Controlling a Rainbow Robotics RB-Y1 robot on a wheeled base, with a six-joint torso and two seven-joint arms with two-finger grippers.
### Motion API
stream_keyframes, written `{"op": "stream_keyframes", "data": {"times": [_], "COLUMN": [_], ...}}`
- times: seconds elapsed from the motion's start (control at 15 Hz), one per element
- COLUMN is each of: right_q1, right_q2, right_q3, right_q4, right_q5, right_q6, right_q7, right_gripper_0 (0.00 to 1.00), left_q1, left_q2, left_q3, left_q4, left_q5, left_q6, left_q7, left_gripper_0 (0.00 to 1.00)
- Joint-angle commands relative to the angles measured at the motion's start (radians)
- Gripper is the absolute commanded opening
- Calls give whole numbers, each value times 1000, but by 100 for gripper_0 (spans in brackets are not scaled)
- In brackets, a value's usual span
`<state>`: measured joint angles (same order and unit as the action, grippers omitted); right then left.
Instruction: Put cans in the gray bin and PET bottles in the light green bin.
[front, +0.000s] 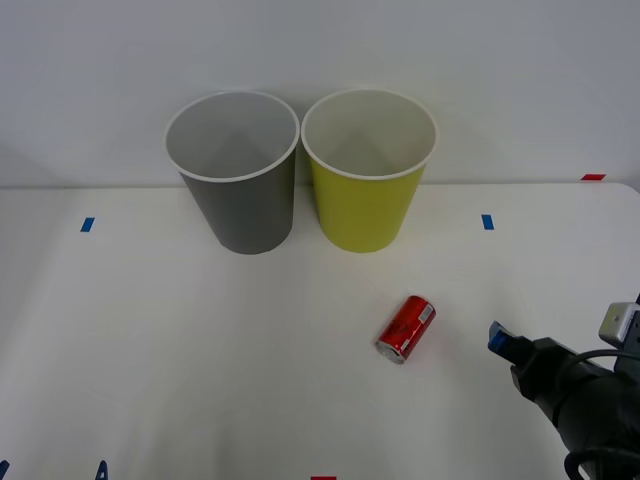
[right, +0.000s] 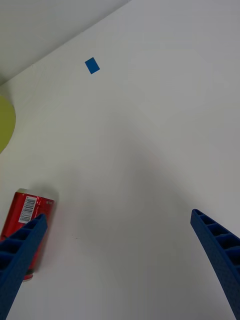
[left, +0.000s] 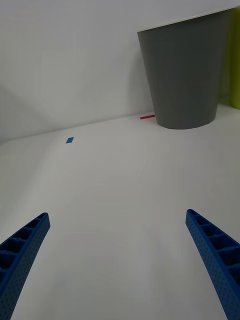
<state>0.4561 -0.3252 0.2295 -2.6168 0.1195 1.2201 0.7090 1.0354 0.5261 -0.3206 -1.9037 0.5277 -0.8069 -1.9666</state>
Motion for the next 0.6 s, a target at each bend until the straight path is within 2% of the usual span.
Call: {"op": "stream_keyframes", "data": {"times": [0.07, 0.27, 0.47, 0.6], "right_q1": [-200, -320, -419, -494], "right_q2": [-23, -77, -109, -129], "right_q3": [68, 123, 131, 128], "right_q4": [-1, -1, -1, 6], "right_q5": [34, 23, -61, -124], "right_q6": [263, 391, 397, 473], "right_q7": [-91, -226, -315, -338], "right_gripper_0": [100, 100, 100, 100], "left_q1": [0, 0, 0, 0], "left_q2": [0, 0, 0, 0], "left_q3": [0, 0, 0, 0], "left_q4": [0, 0, 0, 0], "left_q5": [0, 0, 0, 0], "left_q6": [0, 0, 0, 0], "left_q7": [0, 0, 0, 0], "left_gripper_0": [92, 92, 92, 92]}}
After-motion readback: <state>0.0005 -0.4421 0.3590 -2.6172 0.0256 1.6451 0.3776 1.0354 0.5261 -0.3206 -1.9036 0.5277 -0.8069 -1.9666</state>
